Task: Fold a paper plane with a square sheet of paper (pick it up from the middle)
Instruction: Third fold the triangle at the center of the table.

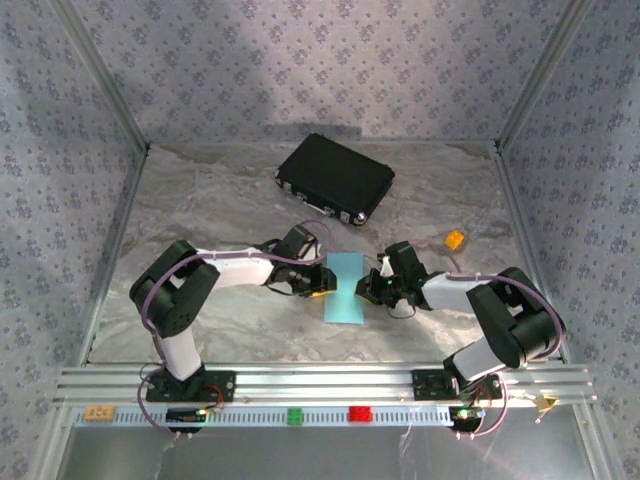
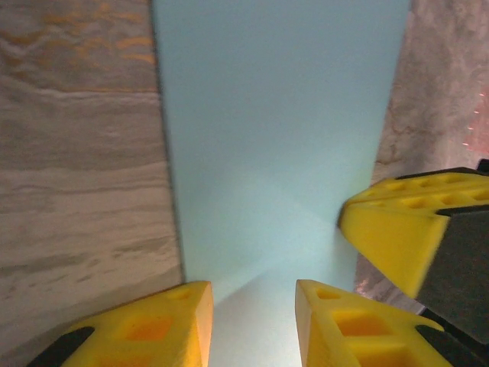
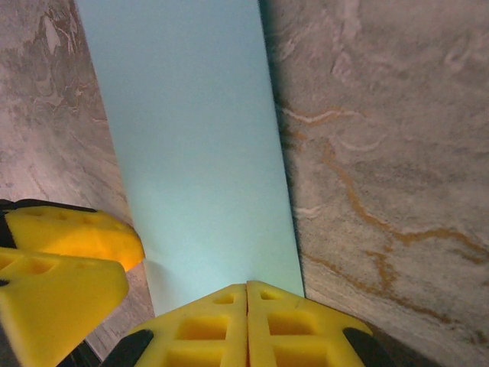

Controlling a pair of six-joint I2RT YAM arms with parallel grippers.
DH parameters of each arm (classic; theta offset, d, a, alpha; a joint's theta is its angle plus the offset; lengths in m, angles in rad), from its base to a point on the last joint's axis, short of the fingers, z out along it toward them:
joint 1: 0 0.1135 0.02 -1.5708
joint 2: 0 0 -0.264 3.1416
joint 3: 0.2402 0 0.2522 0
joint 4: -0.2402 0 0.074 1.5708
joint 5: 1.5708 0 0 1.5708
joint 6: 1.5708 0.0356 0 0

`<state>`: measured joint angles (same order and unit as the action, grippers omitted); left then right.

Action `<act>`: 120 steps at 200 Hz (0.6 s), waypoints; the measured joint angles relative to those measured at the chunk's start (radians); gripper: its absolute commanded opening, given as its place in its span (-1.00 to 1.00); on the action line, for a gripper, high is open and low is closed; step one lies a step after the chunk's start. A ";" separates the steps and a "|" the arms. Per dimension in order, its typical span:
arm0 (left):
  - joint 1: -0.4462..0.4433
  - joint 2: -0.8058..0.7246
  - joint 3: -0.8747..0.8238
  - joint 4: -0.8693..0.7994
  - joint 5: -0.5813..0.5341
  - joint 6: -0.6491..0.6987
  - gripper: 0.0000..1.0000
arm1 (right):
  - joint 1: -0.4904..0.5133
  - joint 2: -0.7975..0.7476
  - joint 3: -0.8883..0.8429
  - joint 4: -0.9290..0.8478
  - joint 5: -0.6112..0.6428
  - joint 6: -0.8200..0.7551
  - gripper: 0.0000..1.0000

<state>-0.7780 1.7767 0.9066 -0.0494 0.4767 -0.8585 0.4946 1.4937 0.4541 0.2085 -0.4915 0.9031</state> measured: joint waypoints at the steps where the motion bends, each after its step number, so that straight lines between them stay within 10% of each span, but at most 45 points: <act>1: 0.000 0.000 0.000 0.001 0.000 0.000 -0.34 | 0.000 0.000 0.000 0.000 0.000 0.000 -0.84; 120: -0.003 -0.011 0.001 -0.041 -0.061 0.005 -0.25 | -0.005 0.002 0.000 0.000 -0.007 0.002 -0.85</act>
<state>-0.7811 1.7653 0.9077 -0.0902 0.4156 -0.8532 0.4892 1.4952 0.4538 0.2089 -0.4984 0.9054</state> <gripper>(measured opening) 0.368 0.079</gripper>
